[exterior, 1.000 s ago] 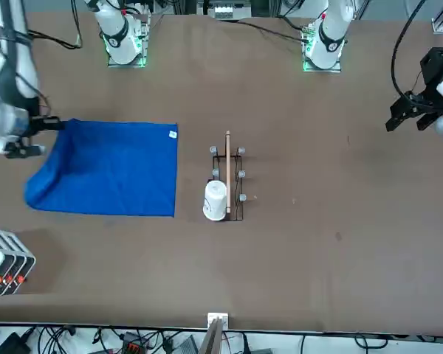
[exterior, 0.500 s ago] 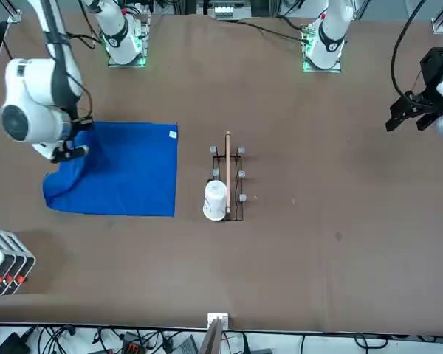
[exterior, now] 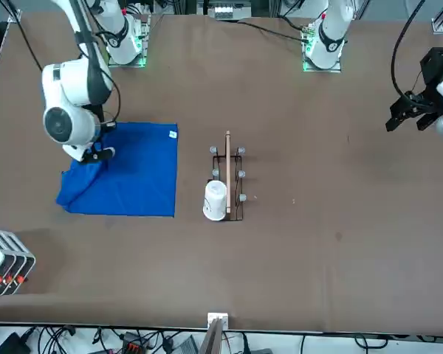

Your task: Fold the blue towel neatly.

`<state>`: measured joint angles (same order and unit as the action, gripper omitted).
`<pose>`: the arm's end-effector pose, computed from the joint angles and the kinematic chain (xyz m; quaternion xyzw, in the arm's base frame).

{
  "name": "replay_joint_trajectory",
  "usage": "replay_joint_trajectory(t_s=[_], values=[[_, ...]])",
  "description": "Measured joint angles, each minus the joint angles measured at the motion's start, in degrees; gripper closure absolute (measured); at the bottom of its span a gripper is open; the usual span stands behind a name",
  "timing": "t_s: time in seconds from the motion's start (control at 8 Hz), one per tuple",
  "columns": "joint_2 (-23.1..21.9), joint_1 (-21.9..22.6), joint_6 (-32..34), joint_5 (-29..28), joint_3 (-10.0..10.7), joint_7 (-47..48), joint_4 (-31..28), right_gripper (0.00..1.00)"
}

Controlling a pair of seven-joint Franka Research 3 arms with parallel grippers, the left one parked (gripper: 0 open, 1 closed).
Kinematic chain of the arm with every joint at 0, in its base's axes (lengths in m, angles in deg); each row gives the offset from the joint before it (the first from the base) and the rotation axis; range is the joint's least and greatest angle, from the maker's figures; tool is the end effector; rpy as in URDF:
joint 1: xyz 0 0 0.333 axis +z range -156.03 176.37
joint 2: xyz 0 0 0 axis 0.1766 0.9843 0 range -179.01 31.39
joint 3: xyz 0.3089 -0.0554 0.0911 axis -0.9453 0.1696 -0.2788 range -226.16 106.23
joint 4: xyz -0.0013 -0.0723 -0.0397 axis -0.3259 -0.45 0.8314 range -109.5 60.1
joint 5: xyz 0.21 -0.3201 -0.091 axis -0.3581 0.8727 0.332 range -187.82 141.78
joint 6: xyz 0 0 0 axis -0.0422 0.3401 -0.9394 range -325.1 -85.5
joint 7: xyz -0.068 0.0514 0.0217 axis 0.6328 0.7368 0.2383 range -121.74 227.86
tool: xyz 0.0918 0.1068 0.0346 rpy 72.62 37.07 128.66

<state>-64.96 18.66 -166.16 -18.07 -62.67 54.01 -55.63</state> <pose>0.4853 0.0860 0.2830 0.9690 0.1081 -0.2148 0.0574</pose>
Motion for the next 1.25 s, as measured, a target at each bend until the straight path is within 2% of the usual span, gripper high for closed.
replay_joint_trajectory(t_s=[0.38, 1.25], values=[[-0.02, 3.98, -0.47, -0.01, 0.03, 4.58, 0.21, 0.98], [1.49, 17.20, -0.54, 0.00, 0.03, 15.35, 0.65, 0.98]])
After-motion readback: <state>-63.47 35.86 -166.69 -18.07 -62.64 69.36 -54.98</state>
